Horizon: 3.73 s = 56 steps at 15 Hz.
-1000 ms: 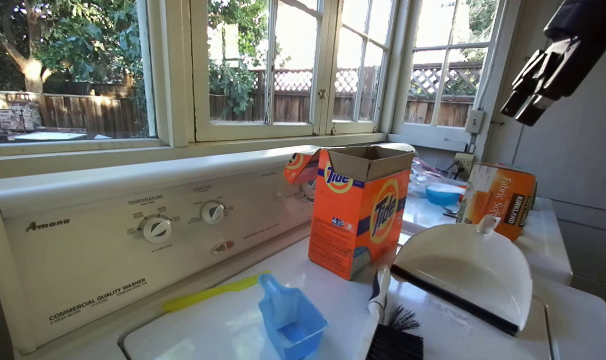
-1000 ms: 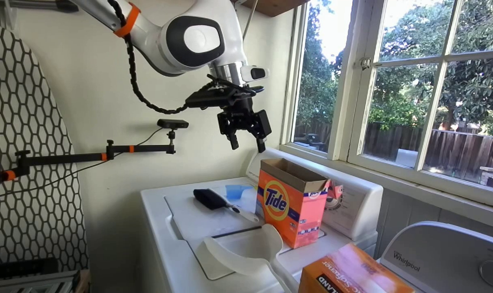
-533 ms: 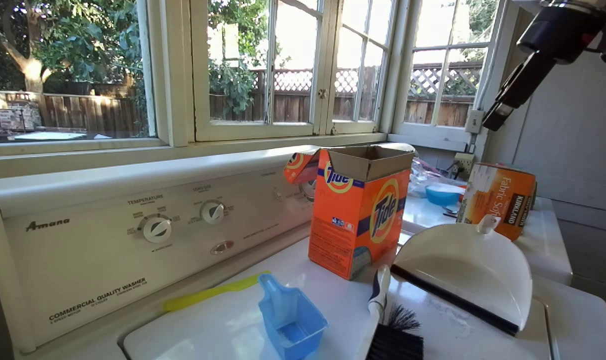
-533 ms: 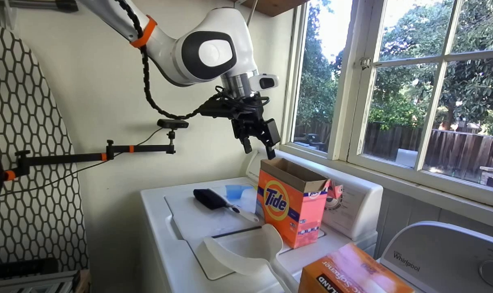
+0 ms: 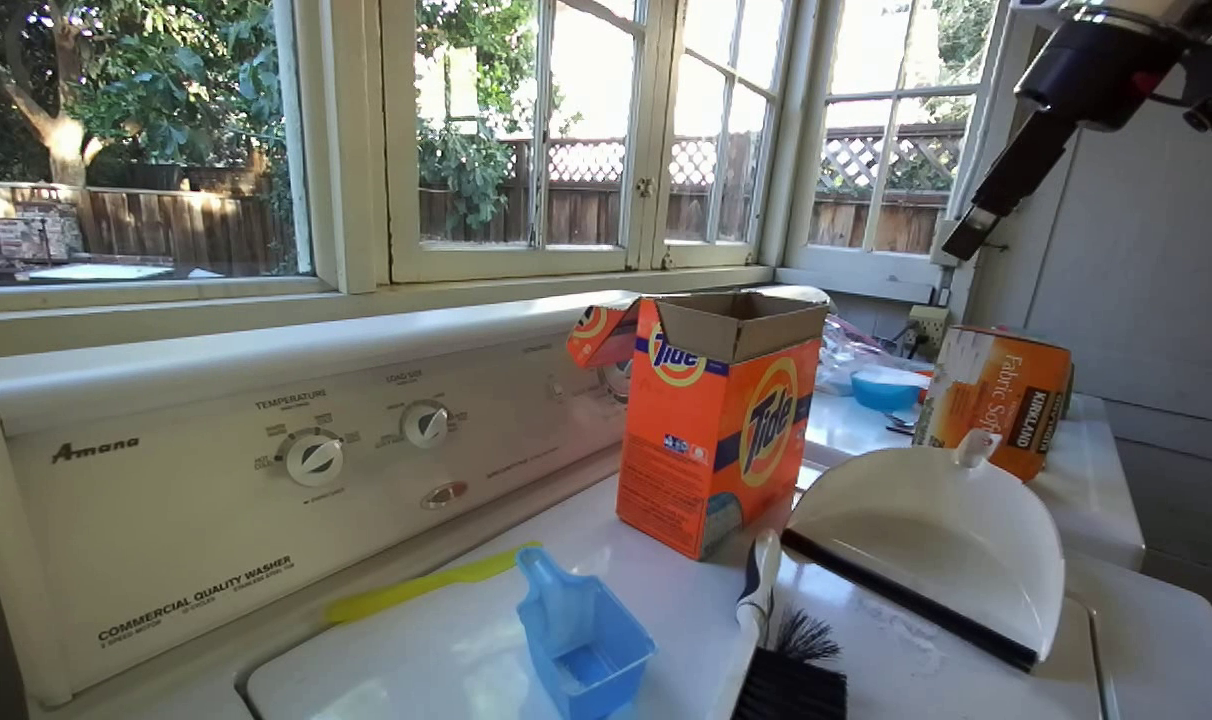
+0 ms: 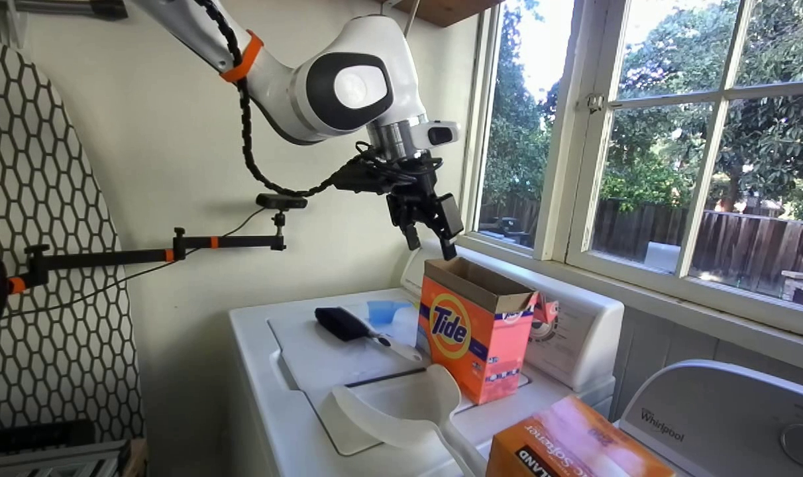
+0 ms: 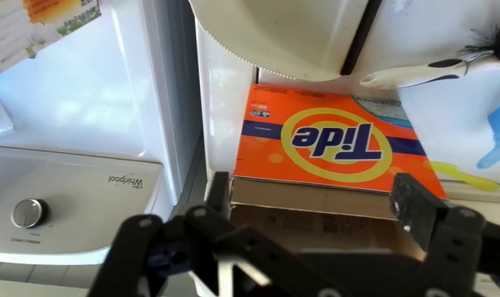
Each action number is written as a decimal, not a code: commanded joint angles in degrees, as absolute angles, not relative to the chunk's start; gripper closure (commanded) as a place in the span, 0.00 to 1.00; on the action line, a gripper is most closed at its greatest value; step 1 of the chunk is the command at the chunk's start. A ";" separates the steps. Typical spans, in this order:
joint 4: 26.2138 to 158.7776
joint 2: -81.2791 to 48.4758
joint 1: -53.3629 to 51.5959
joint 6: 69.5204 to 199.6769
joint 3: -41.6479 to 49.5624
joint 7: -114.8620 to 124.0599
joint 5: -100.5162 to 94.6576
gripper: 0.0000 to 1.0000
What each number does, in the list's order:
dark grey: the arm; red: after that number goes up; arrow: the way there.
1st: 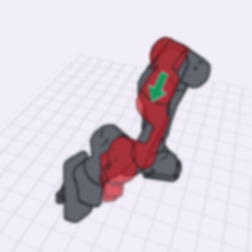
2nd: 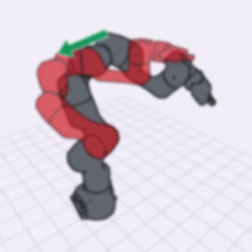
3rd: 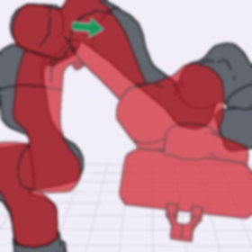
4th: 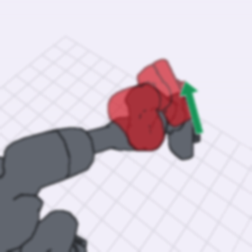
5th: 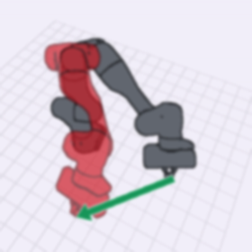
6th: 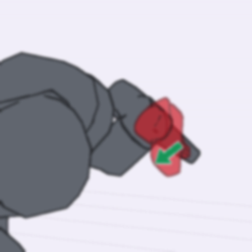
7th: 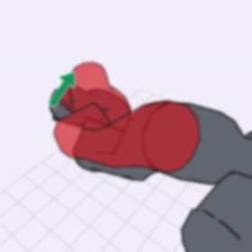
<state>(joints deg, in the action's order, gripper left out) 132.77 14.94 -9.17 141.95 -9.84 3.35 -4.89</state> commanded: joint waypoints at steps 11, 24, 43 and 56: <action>126.18 5.76 -5.03 145.23 -14.49 36.24 -16.31 0.00; 125.27 5.44 -5.98 143.69 -13.45 32.49 -13.07 0.00; 111.74 -7.69 -8.86 138.72 -9.98 32.64 -9.26 0.00; 109.51 -12.55 -12.09 138.75 -6.70 39.67 -9.81 0.00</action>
<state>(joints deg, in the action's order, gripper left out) 110.84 -10.46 -10.55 139.08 -7.83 37.02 -9.17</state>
